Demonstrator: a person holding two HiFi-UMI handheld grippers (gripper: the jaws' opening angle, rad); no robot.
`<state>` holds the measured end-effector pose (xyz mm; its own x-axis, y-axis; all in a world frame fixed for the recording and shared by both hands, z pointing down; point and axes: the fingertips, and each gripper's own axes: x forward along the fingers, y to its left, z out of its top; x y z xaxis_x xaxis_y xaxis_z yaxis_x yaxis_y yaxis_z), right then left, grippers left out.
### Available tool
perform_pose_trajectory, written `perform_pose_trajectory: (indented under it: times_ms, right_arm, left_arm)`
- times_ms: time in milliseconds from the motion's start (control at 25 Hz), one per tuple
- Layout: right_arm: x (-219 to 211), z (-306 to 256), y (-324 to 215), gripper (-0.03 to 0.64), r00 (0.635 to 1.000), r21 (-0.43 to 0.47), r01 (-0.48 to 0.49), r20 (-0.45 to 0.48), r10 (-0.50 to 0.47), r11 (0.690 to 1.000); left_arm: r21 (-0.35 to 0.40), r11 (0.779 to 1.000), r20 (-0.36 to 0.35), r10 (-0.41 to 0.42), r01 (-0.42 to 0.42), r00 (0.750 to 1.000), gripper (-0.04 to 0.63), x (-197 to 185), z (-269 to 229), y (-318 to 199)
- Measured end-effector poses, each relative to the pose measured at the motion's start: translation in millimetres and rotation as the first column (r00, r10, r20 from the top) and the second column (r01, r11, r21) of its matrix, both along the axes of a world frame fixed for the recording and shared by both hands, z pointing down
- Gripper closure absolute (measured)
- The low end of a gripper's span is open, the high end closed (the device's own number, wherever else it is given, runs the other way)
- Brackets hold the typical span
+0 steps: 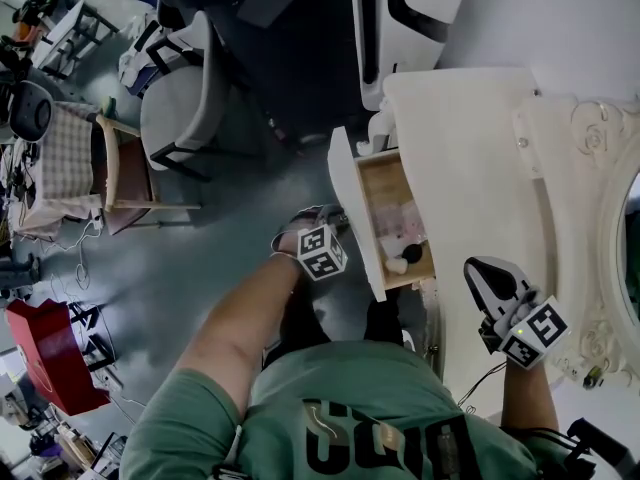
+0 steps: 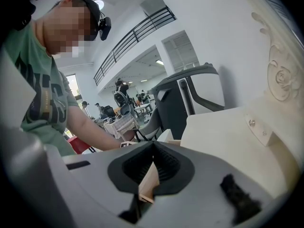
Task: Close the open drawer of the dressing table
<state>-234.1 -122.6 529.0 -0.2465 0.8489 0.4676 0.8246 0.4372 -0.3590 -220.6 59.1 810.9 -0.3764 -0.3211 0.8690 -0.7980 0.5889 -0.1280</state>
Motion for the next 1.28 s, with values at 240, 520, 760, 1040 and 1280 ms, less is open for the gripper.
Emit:
perform_pose_trajectory:
  times_ms: [240,520,760,1040,1280]
  right_arm:
    - [-1,1,-6,0.606,1.0,0.002,-0.012,-0.002,0.012,1.0]
    - [-2,3,-12,0.606,1.0,0.002,-0.018,-0.003,0.018,1.0]
    - [-4,4,-19,0.606,1.0,0.001,-0.028,-0.002,0.028,1.0]
    - [-9,0,-18,0.606,0.998,-0.048,-0.058,-0.028,0.057,0.997]
    - [-10,1,-21,0.606,0.997,-0.051,-0.065,-0.031,0.064,0.997]
  left_arm:
    - [0.004,1.0,0.003,0.007,-0.007,1.0,0.454,-5,-1,-6]
    - [0.015,1.0,0.006,0.011,-0.011,1.0,0.454,-11,0,-16]
    - [0.02,1.0,0.009,0.016,-0.016,1.0,0.454,-16,0,-23]
    - [0.03,0.999,0.013,0.028,-0.028,1.0,0.454,-23,0,-33]
    - [0.04,0.999,0.013,0.036,-0.036,0.999,0.454,-27,0,-40]
